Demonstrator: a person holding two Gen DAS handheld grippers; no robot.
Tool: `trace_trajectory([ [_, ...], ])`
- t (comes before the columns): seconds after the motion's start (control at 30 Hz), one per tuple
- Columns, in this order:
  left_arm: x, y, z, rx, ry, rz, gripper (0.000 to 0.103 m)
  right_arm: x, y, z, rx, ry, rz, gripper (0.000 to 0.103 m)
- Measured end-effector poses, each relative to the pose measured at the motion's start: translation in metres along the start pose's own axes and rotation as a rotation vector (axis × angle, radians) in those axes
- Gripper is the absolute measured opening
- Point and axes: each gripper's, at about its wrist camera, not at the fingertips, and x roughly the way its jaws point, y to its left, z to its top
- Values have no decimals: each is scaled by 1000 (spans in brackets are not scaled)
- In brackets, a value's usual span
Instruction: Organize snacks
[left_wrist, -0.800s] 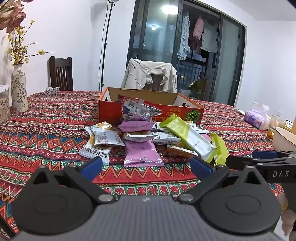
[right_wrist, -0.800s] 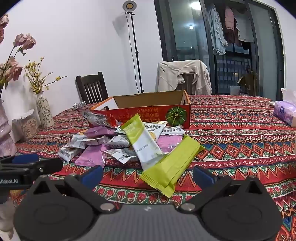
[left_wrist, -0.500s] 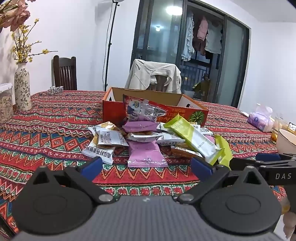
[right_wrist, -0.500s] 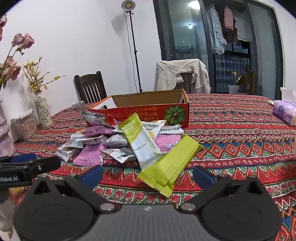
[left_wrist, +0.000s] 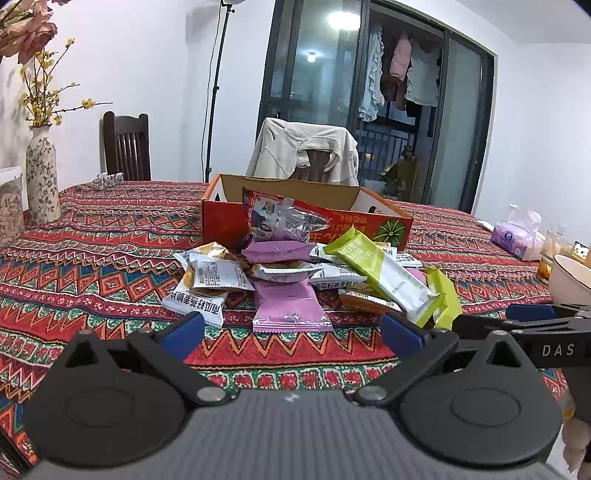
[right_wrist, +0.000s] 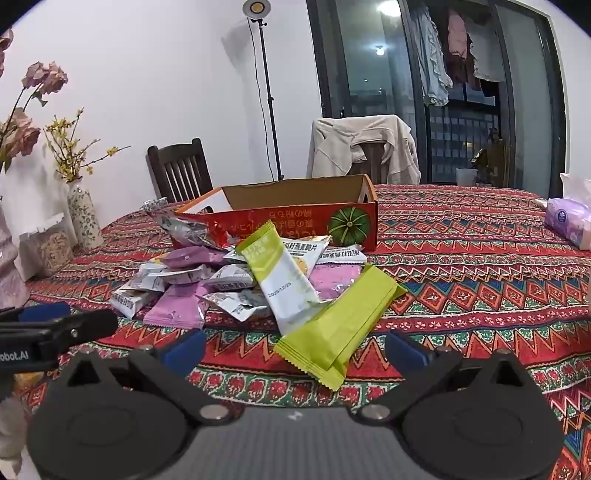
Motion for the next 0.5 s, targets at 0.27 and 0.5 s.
trace_trajectory([
  [0.27,0,1,2,-1,-3,-5,103,1,0,0,-1,2,-6,103],
  [0.5,-1,0,1,-1,-4,-5,103,2,-1,0,4,6,-6,103],
])
